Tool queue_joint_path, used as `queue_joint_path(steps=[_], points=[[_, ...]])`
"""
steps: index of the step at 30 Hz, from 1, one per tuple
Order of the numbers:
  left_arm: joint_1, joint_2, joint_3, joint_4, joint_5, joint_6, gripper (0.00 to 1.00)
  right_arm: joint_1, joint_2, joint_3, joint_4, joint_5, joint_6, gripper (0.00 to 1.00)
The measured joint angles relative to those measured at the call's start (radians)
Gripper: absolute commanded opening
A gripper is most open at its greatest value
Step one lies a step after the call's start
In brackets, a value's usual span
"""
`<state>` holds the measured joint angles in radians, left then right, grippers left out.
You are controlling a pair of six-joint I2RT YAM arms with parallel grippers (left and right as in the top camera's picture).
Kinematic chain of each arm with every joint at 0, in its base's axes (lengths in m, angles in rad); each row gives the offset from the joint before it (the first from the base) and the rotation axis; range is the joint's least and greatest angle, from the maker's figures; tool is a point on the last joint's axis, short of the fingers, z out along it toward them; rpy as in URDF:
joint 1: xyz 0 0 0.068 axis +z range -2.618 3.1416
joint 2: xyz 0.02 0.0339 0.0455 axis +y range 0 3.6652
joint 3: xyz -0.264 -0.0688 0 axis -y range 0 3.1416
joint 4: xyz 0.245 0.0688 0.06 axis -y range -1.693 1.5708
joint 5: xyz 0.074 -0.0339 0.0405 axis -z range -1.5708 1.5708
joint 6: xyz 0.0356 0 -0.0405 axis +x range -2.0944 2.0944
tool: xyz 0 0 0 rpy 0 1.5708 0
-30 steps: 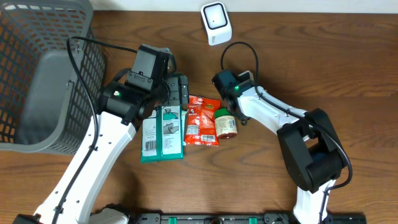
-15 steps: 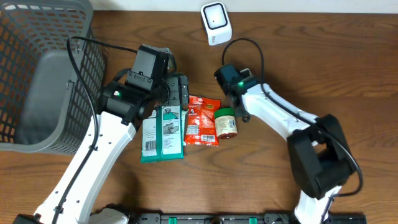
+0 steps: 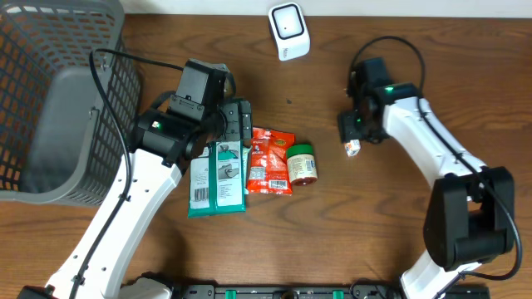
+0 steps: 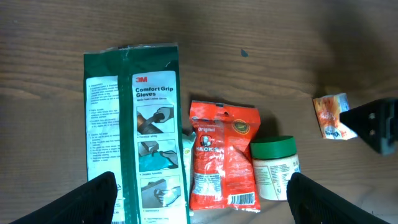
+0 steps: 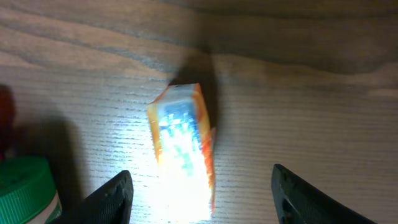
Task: Scan the item barcode
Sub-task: 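Lift and rotate the orange box in the right gripper, then carry the orange box to the white scanner, barcode facing it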
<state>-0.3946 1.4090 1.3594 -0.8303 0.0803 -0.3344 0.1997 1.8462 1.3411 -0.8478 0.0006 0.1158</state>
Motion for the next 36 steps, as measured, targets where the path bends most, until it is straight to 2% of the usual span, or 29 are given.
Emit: queue_joint_path(steps=[7, 10, 16, 20, 22, 26, 31, 36], points=[[0.0, 0.0, 0.0, 0.0, 0.0, 0.0, 0.87, -0.012, 0.0, -0.052, 0.076, -0.074, -0.031, 0.65], [0.0, 0.0, 0.0, 0.0, 0.0, 0.0, 0.87, -0.008, 0.0, -0.084, 0.122, -0.085, -0.049, 0.61], [0.0, 0.0, 0.0, 0.0, 0.0, 0.0, 0.87, -0.009, 0.0, -0.106, 0.146, -0.093, -0.066, 0.4], [0.0, 0.0, 0.0, 0.0, 0.0, 0.0, 0.87, -0.008, 0.0, -0.11, 0.158, -0.096, -0.072, 0.39], [0.0, 0.0, 0.0, 0.0, 0.0, 0.0, 0.88, -0.008, 0.0, -0.12, 0.17, -0.097, -0.072, 0.31], [0.0, 0.0, 0.0, 0.0, 0.0, 0.0, 0.87, -0.008, 0.0, -0.143, 0.185, -0.096, -0.074, 0.24], [0.0, 0.0, 0.0, 0.0, 0.0, 0.0, 0.88, -0.008, 0.0, -0.146, 0.188, -0.074, -0.077, 0.41], [0.0, 0.0, 0.0, 0.0, 0.0, 0.0, 0.87, -0.008, 0.0, -0.146, 0.186, -0.063, -0.075, 0.44]])
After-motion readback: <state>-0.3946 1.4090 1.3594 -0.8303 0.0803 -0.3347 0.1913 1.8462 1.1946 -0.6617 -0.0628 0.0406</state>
